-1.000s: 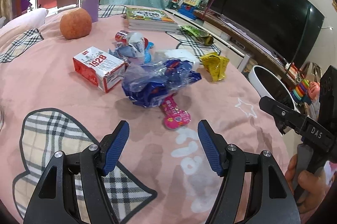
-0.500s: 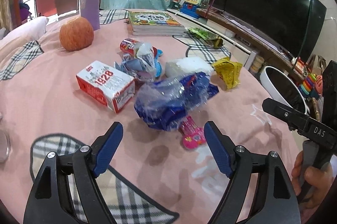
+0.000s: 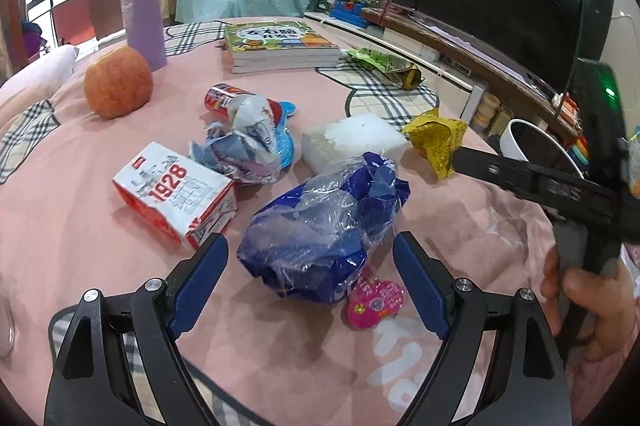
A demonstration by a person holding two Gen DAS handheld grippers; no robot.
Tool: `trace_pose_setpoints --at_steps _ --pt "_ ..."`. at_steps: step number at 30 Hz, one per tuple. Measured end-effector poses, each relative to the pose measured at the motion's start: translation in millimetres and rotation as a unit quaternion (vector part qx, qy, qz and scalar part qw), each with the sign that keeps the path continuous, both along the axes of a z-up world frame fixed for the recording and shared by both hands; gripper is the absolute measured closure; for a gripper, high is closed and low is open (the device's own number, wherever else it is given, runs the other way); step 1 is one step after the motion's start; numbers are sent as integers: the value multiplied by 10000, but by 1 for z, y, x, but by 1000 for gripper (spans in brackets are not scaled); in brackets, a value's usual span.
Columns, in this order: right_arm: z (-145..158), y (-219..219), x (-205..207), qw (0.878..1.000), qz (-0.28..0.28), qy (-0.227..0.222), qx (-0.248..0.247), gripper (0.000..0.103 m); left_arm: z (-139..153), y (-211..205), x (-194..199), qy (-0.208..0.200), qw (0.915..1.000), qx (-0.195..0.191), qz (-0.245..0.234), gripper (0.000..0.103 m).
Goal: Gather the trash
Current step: 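Grasp the blue plastic bag with the left tool while the right grasps the yellow packet, then carry the blue bag and yellow packet over the black trash bin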
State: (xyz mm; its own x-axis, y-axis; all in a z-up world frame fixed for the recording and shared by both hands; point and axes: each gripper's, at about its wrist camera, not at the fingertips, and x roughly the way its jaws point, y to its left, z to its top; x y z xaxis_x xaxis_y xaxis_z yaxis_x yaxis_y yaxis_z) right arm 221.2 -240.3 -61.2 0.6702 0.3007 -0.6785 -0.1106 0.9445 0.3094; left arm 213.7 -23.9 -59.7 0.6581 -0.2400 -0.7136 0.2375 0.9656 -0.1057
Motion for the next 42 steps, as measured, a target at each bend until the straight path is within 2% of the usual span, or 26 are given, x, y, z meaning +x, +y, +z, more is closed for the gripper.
trace_pose_setpoints --at_steps 2,4,6,7,8,9,12,18,42 --pt "-3 2 11 9999 -1 53 -124 10 -1 -2 1 -12 10000 6 -26 17" --pt "-7 3 19 9998 14 97 -187 18 -1 -3 2 -55 10000 44 -20 22" --pt "-11 3 25 9996 34 168 -243 37 -2 -6 3 -2 10000 49 -82 40" --pt "-12 4 27 9994 38 198 -265 44 -2 -7 3 -2 9999 59 -96 41" --pt "-14 4 28 9993 25 223 -301 59 -2 -8 2 -20 9999 62 -115 47" --pt "-15 3 29 9992 6 246 -323 63 -1 -9 1 -22 9999 63 -150 53" --pt "-13 0 23 9995 -4 172 -258 63 1 -13 -2 -40 9998 69 -193 60" --pt "-4 -8 2 9998 -22 29 -201 64 9 -19 -9 -51 9997 -96 -217 64" --pt "19 -55 -88 9985 -500 -232 8 64 20 -73 -48 -91 9977 -199 -648 64"
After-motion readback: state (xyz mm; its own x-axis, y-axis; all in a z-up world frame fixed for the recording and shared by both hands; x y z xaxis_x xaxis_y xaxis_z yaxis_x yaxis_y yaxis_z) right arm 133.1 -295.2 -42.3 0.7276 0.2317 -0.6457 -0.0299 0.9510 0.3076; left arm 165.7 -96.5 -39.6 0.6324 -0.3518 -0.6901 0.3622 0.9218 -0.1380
